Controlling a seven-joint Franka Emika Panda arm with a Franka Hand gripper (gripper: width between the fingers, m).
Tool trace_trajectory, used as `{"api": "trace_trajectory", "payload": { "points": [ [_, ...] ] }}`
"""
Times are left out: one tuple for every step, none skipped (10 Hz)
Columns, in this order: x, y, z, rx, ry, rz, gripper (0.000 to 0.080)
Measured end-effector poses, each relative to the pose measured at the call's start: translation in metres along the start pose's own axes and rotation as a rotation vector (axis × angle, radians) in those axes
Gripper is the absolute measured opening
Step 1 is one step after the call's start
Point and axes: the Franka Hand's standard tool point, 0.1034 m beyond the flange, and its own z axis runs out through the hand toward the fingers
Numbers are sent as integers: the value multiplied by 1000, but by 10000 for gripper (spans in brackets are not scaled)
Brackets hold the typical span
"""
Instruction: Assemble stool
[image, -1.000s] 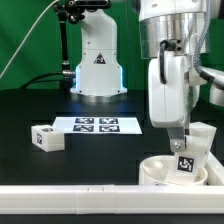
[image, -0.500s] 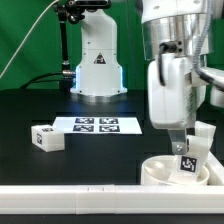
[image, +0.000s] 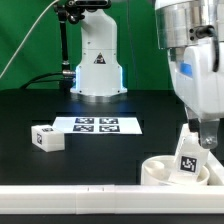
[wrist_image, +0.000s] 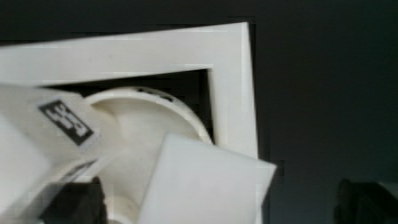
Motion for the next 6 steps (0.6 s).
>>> {"api": "trace_trajectory", "payload": {
  "points": [
    [0, 0, 0, 0, 1, -67, 649],
    [1, 0, 1, -1, 5, -178, 649],
    [3, 0, 2, 0, 14, -323, 649],
    [4, -1, 2, 1, 21, -457, 649],
    [5, -2, 2, -1, 23, -572, 649],
    [4, -3, 1, -3, 29, -693, 649]
  ]
}}
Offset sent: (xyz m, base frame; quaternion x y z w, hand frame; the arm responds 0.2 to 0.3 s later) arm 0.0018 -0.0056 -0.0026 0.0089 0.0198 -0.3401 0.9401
